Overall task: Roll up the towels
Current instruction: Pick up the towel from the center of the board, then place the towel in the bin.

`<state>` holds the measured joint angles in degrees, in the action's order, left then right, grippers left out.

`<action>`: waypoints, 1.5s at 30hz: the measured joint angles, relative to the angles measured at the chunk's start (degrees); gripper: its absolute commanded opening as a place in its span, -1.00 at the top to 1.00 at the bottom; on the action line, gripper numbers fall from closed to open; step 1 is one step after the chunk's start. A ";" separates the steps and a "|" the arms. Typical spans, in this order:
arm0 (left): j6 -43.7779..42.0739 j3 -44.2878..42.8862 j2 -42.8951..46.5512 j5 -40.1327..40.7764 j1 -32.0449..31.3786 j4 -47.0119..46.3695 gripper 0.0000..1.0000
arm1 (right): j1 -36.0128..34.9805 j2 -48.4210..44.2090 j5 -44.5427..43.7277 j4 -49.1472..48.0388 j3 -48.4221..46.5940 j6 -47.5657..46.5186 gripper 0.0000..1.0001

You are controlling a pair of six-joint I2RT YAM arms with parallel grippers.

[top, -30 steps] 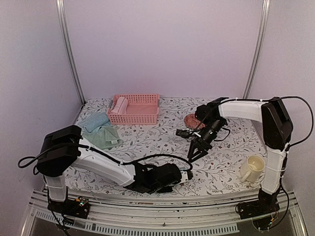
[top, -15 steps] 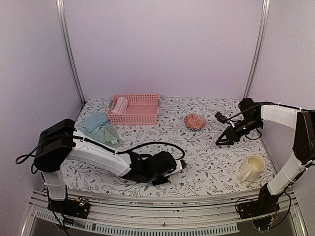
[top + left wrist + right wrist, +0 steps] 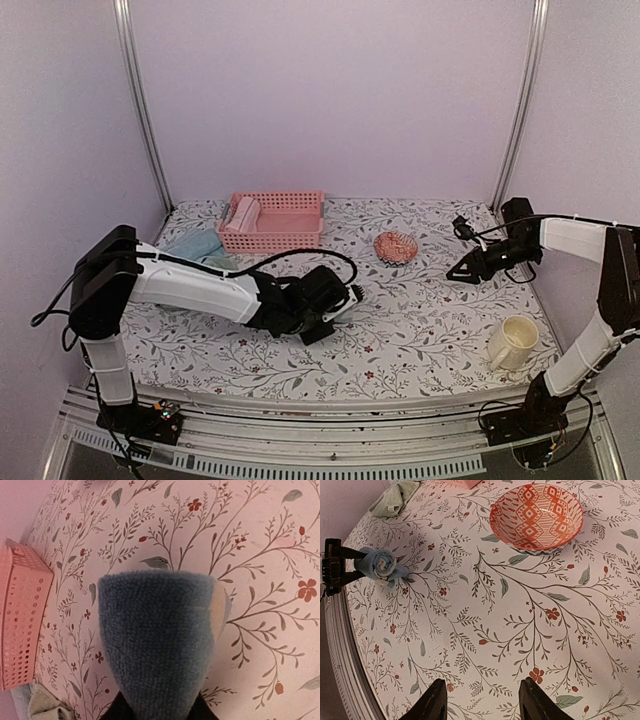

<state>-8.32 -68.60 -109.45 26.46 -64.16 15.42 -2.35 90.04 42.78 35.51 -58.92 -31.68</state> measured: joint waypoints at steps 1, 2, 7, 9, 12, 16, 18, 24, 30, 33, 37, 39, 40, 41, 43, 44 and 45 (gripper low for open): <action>-0.04 -0.48 0.00 0.17 0.61 0.46 1.00 | 0.00 0.00 0.00 -0.33 0.13 0.07 -0.03; -0.09 -0.98 0.00 0.39 1.20 0.85 1.00 | 0.00 0.02 0.00 -0.52 0.24 0.20 -0.03; -0.85 -4.37 0.00 1.95 4.44 2.64 1.00 | 0.00 0.04 0.26 -1.14 0.50 0.46 -0.02; -1.44 -6.49 0.00 2.86 6.01 3.10 1.00 | 0.00 0.07 0.42 -1.29 0.50 0.50 -0.03; -2.36 -10.43 -0.33 4.22 8.55 3.87 1.00 | 0.00 0.09 0.61 -1.36 0.50 0.66 -0.03; -3.74 -16.96 -1.73 6.12 12.39 4.07 1.00 | 0.00 0.22 0.83 -1.51 0.50 0.81 -0.02; -4.28 -20.31 -2.99 6.95 14.12 4.02 1.00 | 0.00 0.33 0.87 -1.57 0.50 0.83 -0.02; -5.38 -30.29 -8.68 9.73 18.75 4.57 1.00 | 0.00 1.22 1.03 -1.75 0.63 0.85 -0.03; -5.16 -41.66 -15.80 12.85 23.45 7.02 1.00 | 0.00 1.88 1.05 -1.75 0.87 0.85 -0.02; -4.81 -47.23 -19.52 13.73 25.73 8.98 1.00 | 0.00 2.08 1.05 -1.75 0.92 0.85 -0.03; -4.11 -53.96 -24.92 15.17 28.74 11.47 1.00 | 0.00 2.25 1.07 -1.75 0.94 0.85 -0.03; -4.04 -55.91 -27.08 16.13 29.90 12.44 1.00 | 0.00 2.51 1.14 -1.75 0.94 0.83 -0.03; -4.04 -56.74 -28.24 16.65 30.45 12.85 1.00 | 0.00 2.73 1.25 -1.75 0.94 0.85 -0.02; -4.00 -57.35 -29.40 17.05 30.95 13.11 1.00 | 0.00 3.06 1.31 -1.73 0.94 0.85 -0.02; -3.82 -58.14 -31.28 17.59 31.78 13.62 1.00 | 0.00 3.50 1.40 -1.70 0.98 0.83 -0.02; -3.67 -58.49 -32.28 17.68 32.22 14.10 1.00 | 0.00 3.65 1.46 -1.70 1.03 0.83 -0.03; -3.58 -58.88 -33.27 17.70 32.61 14.36 1.00 | 0.00 3.74 1.51 -1.68 1.03 0.81 -0.02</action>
<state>-11.90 -127.48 -142.71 44.16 -31.55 29.78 -2.35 93.78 44.29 33.82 -57.89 -30.87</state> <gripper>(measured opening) 0.228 0.513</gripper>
